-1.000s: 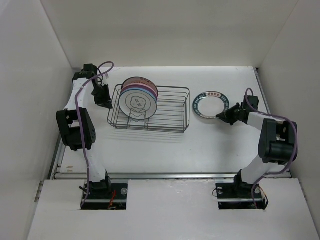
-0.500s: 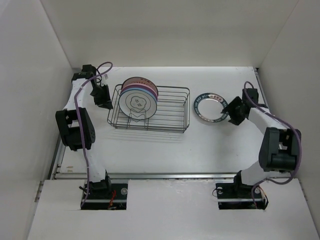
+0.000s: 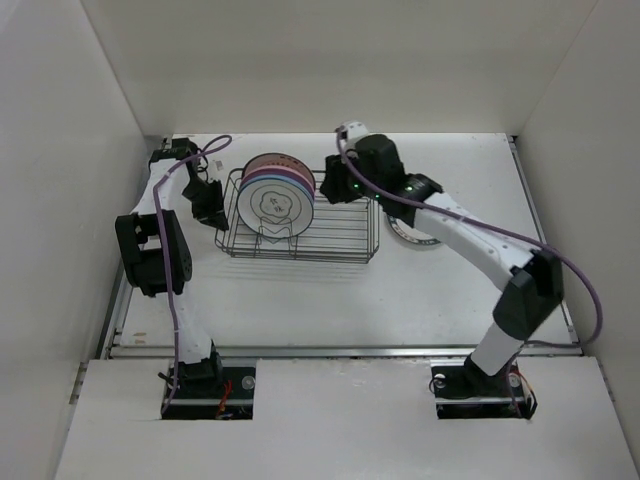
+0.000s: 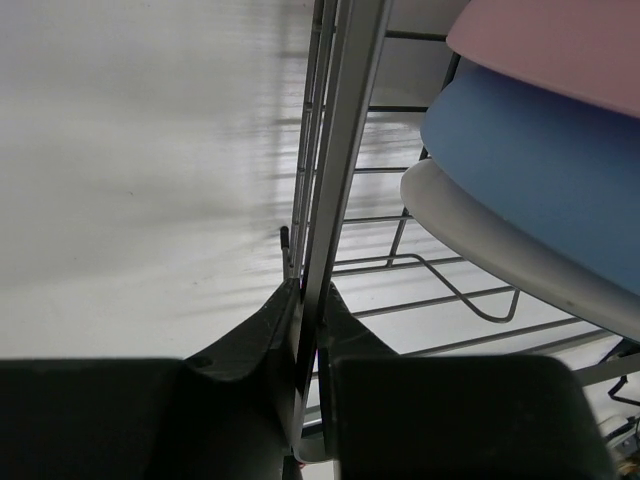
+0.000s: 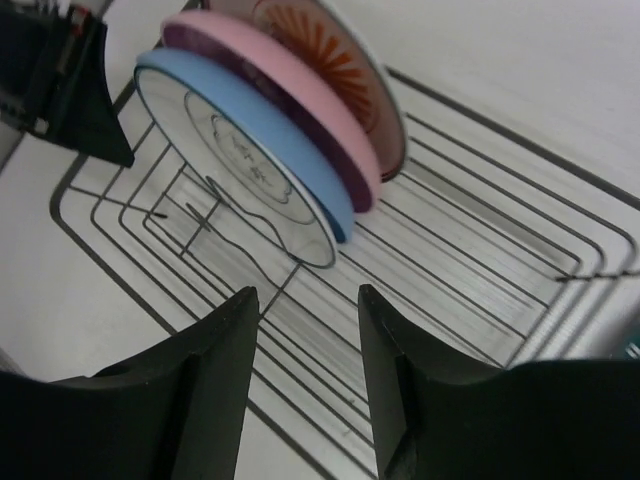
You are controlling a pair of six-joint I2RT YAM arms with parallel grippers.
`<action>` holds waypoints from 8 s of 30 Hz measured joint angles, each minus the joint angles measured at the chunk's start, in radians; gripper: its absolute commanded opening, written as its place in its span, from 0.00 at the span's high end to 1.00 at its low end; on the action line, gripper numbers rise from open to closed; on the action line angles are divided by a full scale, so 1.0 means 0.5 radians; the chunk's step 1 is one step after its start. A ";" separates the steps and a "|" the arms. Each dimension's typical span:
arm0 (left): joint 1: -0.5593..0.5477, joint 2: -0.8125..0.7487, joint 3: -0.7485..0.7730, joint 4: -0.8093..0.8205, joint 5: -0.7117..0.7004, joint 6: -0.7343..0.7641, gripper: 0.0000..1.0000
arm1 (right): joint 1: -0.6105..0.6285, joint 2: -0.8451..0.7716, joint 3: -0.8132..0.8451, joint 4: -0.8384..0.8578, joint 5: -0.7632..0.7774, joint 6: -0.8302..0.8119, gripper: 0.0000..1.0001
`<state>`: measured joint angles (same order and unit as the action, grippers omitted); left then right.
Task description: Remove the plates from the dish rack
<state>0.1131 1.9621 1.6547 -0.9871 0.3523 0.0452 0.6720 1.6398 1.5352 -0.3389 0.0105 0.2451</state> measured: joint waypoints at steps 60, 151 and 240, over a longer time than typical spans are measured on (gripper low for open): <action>-0.055 0.059 0.100 -0.101 -0.155 -0.010 1.00 | 0.198 0.871 0.726 -0.295 0.159 -0.117 0.56; -0.073 0.099 0.173 -0.140 -0.277 -0.063 0.98 | 0.156 0.777 0.748 -0.104 0.017 -0.186 0.29; -0.451 -0.195 0.343 0.380 -0.677 0.422 1.00 | -0.350 0.712 0.123 -0.253 0.426 0.843 1.00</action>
<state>-0.1123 1.8645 1.8259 -0.7971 0.0139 0.2562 0.4969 1.9957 1.5967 -0.4656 0.2234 0.6666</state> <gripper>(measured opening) 0.066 0.098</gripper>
